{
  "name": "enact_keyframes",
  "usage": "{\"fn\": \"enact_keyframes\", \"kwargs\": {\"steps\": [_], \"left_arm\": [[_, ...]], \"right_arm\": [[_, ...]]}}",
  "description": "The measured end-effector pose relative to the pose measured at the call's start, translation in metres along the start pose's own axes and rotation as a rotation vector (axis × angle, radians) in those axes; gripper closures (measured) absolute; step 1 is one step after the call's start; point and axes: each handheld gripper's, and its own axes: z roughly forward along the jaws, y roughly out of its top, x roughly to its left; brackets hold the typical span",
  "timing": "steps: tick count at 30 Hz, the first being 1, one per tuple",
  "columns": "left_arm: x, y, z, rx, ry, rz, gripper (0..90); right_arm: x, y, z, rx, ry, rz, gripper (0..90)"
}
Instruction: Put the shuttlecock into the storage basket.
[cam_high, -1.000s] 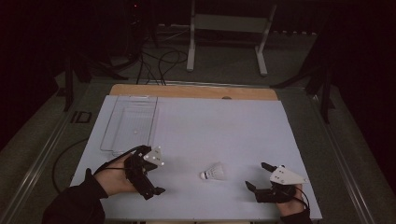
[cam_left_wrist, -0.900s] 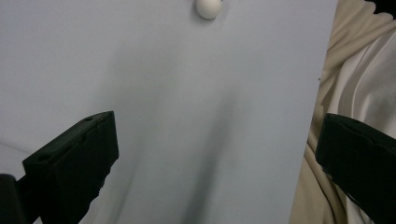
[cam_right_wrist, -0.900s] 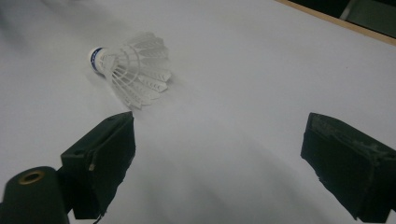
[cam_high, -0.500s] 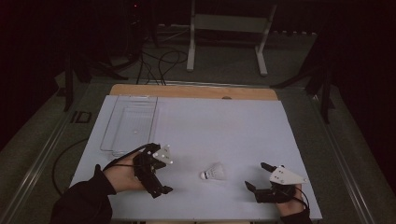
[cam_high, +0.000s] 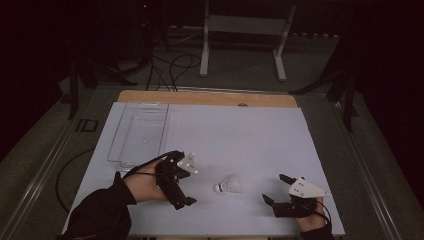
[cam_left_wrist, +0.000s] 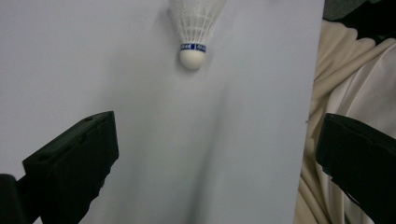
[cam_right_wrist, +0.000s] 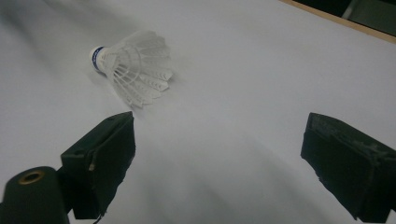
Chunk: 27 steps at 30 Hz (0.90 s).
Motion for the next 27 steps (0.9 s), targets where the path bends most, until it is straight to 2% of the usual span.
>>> {"fn": "enact_keyframes", "kwargs": {"steps": [11,16,17,19,27], "left_arm": [[0.004,0.017,0.004,-0.034,0.027,-0.04,0.1],[0.004,0.022,0.009,-0.024,0.027,-0.04,0.1],[0.004,0.024,0.012,-0.038,0.013,-0.057,0.1],[0.003,0.025,0.016,-0.036,0.007,-0.057,0.2],[0.003,0.036,0.021,-0.053,0.017,-0.069,0.2]], "right_arm": [[0.0,0.0,0.0,0.0,0.004,-0.005,9.9],[-0.001,0.0,0.0,0.002,0.005,-0.007,9.9],[0.0,0.0,0.0,0.001,0.005,-0.006,9.9],[0.0,0.0,0.001,0.002,0.007,-0.006,9.9],[-0.001,0.0,0.001,0.002,0.007,-0.007,9.9]]}}
